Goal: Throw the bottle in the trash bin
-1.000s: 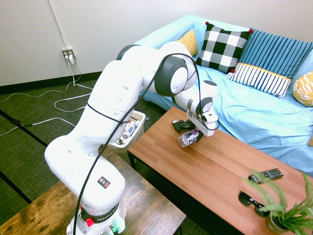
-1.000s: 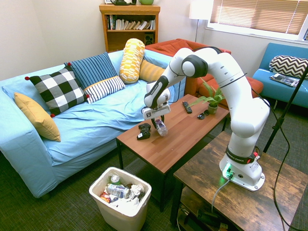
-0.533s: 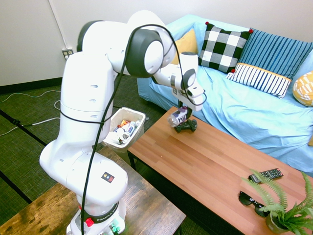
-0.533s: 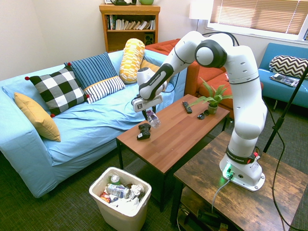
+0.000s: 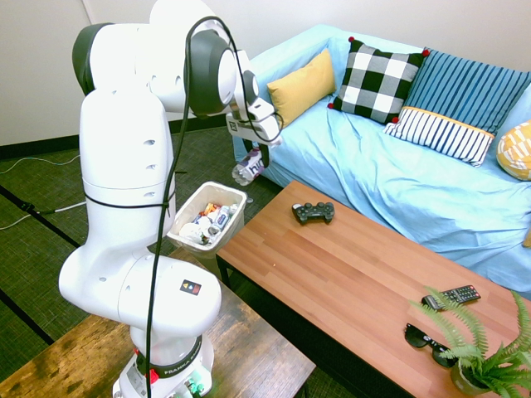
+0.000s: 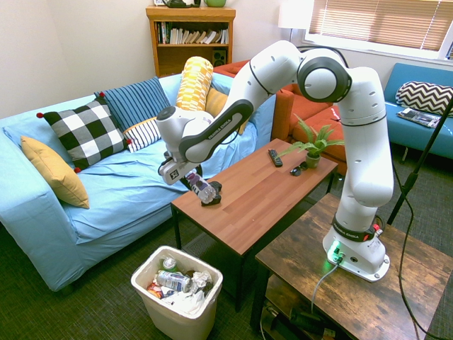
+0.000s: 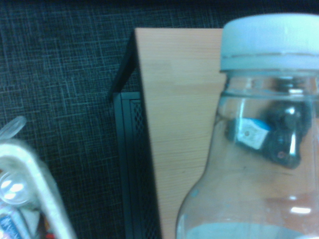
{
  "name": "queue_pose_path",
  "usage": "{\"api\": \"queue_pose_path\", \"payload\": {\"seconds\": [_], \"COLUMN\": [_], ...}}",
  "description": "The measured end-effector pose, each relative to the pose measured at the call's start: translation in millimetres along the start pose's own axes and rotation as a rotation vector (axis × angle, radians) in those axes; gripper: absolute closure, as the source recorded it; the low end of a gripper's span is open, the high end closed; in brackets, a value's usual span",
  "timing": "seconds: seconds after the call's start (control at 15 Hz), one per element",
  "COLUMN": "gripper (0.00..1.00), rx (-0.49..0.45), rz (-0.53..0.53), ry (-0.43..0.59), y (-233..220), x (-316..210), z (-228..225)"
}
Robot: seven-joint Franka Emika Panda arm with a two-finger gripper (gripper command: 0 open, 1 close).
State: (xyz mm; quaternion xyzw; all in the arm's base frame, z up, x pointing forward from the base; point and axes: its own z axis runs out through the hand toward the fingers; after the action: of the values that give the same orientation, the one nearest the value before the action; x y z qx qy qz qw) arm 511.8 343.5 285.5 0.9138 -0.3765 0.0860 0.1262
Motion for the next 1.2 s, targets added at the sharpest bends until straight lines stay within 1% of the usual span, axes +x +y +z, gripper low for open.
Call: {"api": "queue_pose_path", "payload": {"seconds": [0.27, 0.47, 0.53, 0.67, 1.2], "gripper": [1.00, 1.00, 0.00, 0.00, 0.00], "rx": [-0.022, -0.060, -0.075, -0.092, -0.104], "rz": [-0.126, -0.182, -0.194, -0.204, -0.191], "ry": [0.018, 0.015, 0.007, -0.014, -0.065], "y": [-44.2, -61.9, -64.3, -68.2, -71.4], "x": [-91.8, -134.7, -141.3, -143.5, -133.0], "z": [-7.0, 19.3, 31.6, 44.0, 44.7]}}
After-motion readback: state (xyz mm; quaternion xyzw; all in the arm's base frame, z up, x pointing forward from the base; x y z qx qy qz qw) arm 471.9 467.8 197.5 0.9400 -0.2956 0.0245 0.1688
